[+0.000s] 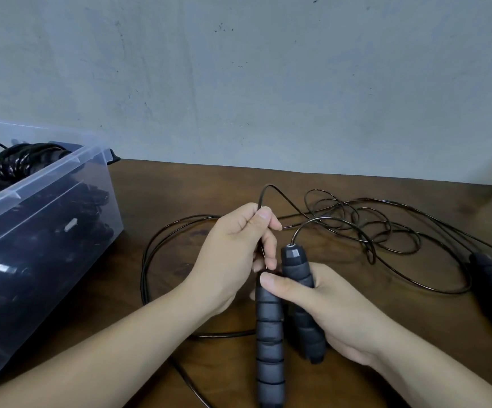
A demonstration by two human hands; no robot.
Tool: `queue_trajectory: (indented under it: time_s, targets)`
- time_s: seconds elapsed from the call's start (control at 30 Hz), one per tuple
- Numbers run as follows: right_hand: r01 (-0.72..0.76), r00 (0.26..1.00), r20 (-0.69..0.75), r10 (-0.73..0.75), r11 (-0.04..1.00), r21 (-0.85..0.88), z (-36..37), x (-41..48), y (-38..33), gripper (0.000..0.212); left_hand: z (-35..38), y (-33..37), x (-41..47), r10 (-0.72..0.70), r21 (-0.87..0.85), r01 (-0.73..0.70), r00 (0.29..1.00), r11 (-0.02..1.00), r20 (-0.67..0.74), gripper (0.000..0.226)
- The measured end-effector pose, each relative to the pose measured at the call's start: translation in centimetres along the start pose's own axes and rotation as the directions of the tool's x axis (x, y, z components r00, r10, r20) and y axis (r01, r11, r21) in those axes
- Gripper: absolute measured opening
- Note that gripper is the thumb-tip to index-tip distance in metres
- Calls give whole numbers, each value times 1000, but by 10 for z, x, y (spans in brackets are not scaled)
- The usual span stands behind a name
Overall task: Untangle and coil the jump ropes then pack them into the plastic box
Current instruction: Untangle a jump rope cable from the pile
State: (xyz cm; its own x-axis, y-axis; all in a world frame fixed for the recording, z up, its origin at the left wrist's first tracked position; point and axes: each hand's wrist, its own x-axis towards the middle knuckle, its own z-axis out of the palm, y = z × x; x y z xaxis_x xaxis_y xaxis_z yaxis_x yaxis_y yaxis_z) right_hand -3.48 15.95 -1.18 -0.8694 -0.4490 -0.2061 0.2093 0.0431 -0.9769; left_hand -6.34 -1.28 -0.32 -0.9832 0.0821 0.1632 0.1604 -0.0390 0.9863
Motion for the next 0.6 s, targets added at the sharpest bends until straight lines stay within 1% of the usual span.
queue_trajectory:
  time_s: [0.1,0.17,0.27,0.3,0.37,0.4,0.43,0.47,0.53,0.57,0.6]
  targets:
    - [-35,999,29,31,991,129,3,0,1,35,1,0,-2,-7,8,7,1000,1000,-2,31]
    - [-48,998,35,43,989,143,0,0,-2,33,-1,2,-2,5,27,-6,999,1000,32,26]
    - [-34,999,2,34,984,177,-9,0,-6,31,-4,1,-3,20,173,-29,998,984,55,20]
    - [-25,999,-19,30,977,211,-12,0,-8,32,-4,0,-4,45,248,-51,998,967,32,27]
    - [-14,998,-47,29,955,297,-17,1,-11,31,-4,1,-9,156,416,-142,988,898,0,55]
    - [-14,998,-59,36,939,343,-19,2,-11,29,-3,4,-13,221,482,-206,975,852,27,65]
    - [-14,997,-70,44,925,380,-21,2,-11,28,-1,8,-16,266,532,-278,959,800,101,69]
    - [-12,997,-64,43,904,427,-23,3,-11,27,1,12,-19,282,560,-348,937,752,204,71]
    - [-19,997,-49,51,863,506,-25,3,-11,27,4,15,-22,231,590,-445,885,674,404,79]
    - [-28,996,-59,69,857,515,-28,3,-10,30,5,16,-24,197,597,-470,863,651,465,88]
    - [-39,995,-56,79,860,508,-29,2,-12,35,4,17,-23,165,592,-477,849,650,502,97]
